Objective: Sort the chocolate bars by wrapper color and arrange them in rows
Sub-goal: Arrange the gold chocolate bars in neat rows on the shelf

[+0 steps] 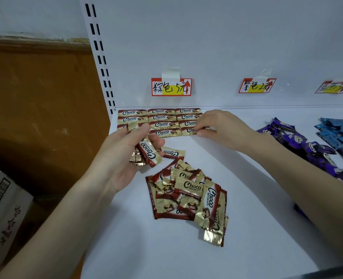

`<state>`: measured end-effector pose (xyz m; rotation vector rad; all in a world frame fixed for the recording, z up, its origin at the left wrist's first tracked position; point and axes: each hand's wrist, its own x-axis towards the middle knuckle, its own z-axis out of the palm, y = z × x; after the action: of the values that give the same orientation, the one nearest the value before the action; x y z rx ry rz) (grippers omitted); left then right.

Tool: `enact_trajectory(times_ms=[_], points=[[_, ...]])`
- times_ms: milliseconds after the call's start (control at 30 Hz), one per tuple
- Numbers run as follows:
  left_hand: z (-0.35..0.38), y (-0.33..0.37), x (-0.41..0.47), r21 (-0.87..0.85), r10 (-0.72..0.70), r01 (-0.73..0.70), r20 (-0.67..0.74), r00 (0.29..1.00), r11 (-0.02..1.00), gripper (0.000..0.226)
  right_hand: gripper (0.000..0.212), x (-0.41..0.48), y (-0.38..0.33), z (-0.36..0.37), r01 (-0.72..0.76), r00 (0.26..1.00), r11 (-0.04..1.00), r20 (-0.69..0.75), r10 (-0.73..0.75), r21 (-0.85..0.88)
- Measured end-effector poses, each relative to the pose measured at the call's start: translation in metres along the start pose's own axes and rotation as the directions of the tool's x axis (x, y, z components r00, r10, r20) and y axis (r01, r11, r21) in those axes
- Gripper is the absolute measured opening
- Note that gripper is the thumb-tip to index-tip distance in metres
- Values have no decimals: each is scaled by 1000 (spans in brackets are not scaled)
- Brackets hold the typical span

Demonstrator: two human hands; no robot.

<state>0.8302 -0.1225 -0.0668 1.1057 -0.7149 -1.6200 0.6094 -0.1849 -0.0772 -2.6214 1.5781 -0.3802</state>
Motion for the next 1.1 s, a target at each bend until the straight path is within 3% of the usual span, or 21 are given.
enact_trajectory(times_ms=[67,167,333,467,700,767,867,1033,1100], points=[[-1,1,-2,-54,-8,9,20,1000,998,16,19,0,-5,-3,1,997,997,-80,5,72],[-3,3,-6,-67,40,-37,39,998,997,18,15,-2,-30,-13,-47,976,947,-187,112,319],[-5,4,-15,-92,176,-172,34,984,981,11,10,-11,-90,-21,-90,989,723,-23,144,685],[-12,6,-21,-85,197,-195,5,980,977,19,6,-9,-109,-17,-107,992,660,31,126,743],[-32,10,-29,-83,158,-163,-56,986,983,9,14,-1,-114,-20,-100,988,628,4,153,772],[-33,9,-30,-60,168,-170,-48,985,984,11,9,2,-117,-18,-115,968,547,-30,249,829],[-33,7,-32,-86,208,-216,-84,974,973,12,20,5,-124,-15,-173,939,367,40,343,914],[-33,8,-30,-76,218,-224,-81,973,972,10,4,6,-131,-11,-229,943,284,139,303,931],[-36,9,-29,-45,214,-218,-70,974,975,9,5,9,-126,-14,-235,948,326,141,287,915]])
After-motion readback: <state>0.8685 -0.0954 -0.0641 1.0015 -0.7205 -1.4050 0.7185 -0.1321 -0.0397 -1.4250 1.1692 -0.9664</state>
